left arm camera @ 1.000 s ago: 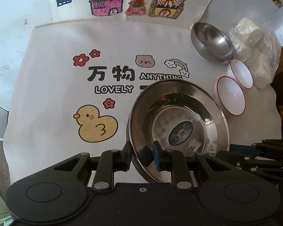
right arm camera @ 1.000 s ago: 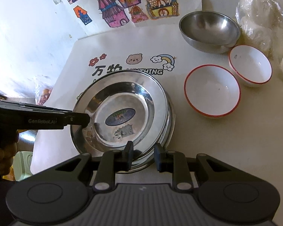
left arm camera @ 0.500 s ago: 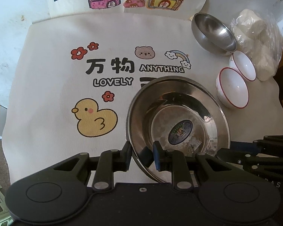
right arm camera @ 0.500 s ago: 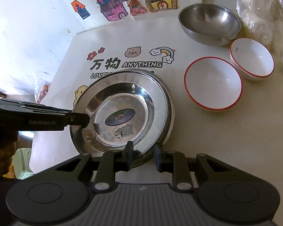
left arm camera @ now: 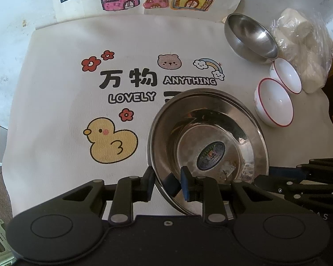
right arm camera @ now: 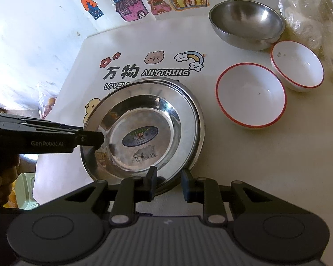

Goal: Organize plates and bowls
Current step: 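Open the left gripper on the stacked plate while the right gripper opens too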

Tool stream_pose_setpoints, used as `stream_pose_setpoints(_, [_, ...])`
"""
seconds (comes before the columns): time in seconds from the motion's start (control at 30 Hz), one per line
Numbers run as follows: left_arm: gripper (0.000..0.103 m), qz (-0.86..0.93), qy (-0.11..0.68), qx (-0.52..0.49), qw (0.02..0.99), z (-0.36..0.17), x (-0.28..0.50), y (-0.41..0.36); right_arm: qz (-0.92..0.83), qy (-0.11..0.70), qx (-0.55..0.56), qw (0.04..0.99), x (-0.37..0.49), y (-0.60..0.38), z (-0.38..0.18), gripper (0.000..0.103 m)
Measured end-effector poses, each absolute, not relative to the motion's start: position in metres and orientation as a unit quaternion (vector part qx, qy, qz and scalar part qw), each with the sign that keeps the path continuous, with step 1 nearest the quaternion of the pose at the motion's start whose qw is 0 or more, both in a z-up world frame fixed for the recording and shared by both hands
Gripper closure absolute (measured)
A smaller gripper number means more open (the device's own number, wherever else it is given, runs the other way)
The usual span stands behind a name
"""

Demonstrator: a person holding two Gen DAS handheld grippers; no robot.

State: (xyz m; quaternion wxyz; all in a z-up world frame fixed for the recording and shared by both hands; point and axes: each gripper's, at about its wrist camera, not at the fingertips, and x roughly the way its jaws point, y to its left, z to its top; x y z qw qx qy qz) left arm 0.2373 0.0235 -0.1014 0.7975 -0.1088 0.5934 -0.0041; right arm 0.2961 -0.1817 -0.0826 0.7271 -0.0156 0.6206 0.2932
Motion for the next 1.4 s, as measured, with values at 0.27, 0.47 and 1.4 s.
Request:
stream_pose_setpoints(0.27, [0.074,-0.008,0.593,-0.107,0.798,-0.101,0.239,0.024,0.292,0.624,-0.016,0.725,0.296,-0.182,-0.084,0.077])
stream_pose_setpoints(0.47, [0.069,-0.007,0.593,-0.106,0.798,-0.102,0.238,0.023,0.289,0.623,-0.013,0.726,0.296,-0.182,-0.084,0.077])
stream_pose_setpoints(1.4, [0.007,0.002,0.570,-0.109,0.814,-0.091,0.237,0.045,0.200,0.615,0.023,0.762,0.281,-0.193,-0.075,0.016])
